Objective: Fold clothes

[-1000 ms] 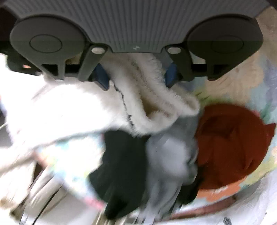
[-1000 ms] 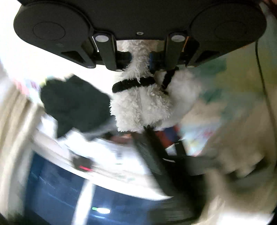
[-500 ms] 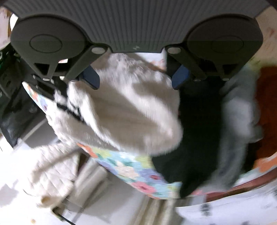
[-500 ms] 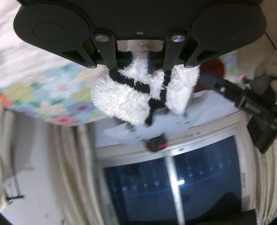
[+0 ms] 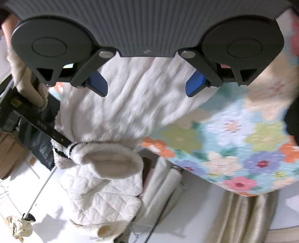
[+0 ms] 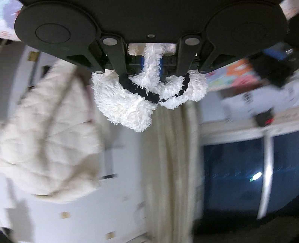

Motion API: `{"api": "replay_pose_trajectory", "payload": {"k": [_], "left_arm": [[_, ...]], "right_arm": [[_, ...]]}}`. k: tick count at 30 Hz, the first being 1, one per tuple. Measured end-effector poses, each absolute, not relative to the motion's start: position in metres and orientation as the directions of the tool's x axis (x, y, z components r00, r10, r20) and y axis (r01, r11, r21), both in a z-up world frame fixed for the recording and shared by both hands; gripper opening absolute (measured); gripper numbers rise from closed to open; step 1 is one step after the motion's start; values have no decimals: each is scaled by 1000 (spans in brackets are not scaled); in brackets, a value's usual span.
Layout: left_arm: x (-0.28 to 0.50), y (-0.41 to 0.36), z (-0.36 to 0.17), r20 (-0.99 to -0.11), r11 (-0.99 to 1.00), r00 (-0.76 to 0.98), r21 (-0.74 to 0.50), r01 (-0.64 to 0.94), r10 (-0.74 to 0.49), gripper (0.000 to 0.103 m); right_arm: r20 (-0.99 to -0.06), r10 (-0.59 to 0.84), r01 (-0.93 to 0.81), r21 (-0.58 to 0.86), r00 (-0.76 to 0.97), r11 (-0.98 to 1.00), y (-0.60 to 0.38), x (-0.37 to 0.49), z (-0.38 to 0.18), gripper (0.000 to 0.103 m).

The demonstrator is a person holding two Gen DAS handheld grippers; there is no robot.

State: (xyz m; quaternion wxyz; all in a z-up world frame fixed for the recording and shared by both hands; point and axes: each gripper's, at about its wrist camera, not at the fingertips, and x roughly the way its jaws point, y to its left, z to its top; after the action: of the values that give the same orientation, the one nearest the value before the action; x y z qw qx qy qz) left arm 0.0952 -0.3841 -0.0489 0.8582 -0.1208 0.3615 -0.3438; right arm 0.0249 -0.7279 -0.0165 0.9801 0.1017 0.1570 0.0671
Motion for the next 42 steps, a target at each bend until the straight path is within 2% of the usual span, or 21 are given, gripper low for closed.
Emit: {"api": "replay_pose_trajectory", "payload": {"k": [2, 4, 6, 8, 9, 10, 11, 13, 16, 19, 22, 24, 26, 29, 30, 33, 35, 39, 42], "left_arm": [[106, -404, -56, -538, 721, 483, -465, 514, -691, 91], [113, -425, -71, -580, 732, 455, -451, 511, -675, 91], [116, -443, -86, -630, 751, 428, -438, 494, -648, 91], [123, -455, -101, -669, 772, 411, -424, 473, -619, 91], [126, -458, -107, -680, 778, 404, -424, 463, -611, 91], [127, -458, -112, -688, 783, 400, -426, 453, -605, 91], [127, -456, -115, -693, 787, 398, -429, 442, -601, 91], [129, -452, -119, -699, 792, 391, -441, 423, -598, 91], [135, -440, -120, -707, 796, 376, -476, 374, -599, 91], [137, -428, -119, -711, 798, 366, -509, 323, -601, 91], [130, -427, -110, -717, 806, 376, -476, 352, -588, 91], [125, -431, -106, -710, 795, 370, -471, 383, -599, 91], [121, -436, -104, -681, 764, 369, -471, 440, -632, 92], [130, -449, -119, -719, 771, 338, -431, 468, -607, 92], [134, -453, -126, -736, 776, 326, -418, 472, -594, 92], [141, -455, -129, -763, 776, 286, -409, 480, -579, 92], [136, -447, -114, -741, 757, 300, -407, 511, -601, 92], [124, -431, -88, -691, 724, 358, -351, 593, -628, 92], [103, -433, -83, -656, 740, 496, -144, 657, -569, 100]], "right_arm": [[-318, 121, -24, 294, 940, 956, -757, 35, -36, 19], [-345, 81, 53, 363, 935, 930, -786, 44, -55, 31], [-374, 44, 130, 427, 926, 895, -815, 54, -74, 39], [-406, 10, 207, 486, 914, 849, -843, 63, -93, 40], [-422, -6, 245, 513, 906, 823, -858, 68, -102, 44], [-439, -21, 282, 538, 898, 795, -872, 73, -112, 51], [-443, -31, 291, 534, 896, 794, -864, 64, -113, 54], [-463, -78, 328, 489, 883, 808, -851, 47, -107, 55], [-440, -105, 326, 464, 892, 824, -838, 14, -94, 63], [-403, -104, 293, 443, 909, 847, -822, -21, -75, 63], [-364, -8, 160, 390, 932, 907, -789, -38, -57, 63], [-373, 121, 5, 319, 920, 948, -753, -37, -55, 63], [-424, 226, -127, 249, 877, 960, -717, -33, -62, 58], [-590, 164, -79, 168, 790, 983, -685, -17, -102, 53], [-611, 150, -56, 171, 777, 984, -683, -16, -114, 53], [-589, 107, -25, 145, 801, 989, -680, -30, -111, 53], [-562, 77, -36, 84, 824, 996, -673, -46, -95, 59], [-537, 32, -94, -89, 843, 992, -637, -71, -76, 87], [-543, 28, -131, -151, 839, 980, -609, -75, -80, 88]]}}
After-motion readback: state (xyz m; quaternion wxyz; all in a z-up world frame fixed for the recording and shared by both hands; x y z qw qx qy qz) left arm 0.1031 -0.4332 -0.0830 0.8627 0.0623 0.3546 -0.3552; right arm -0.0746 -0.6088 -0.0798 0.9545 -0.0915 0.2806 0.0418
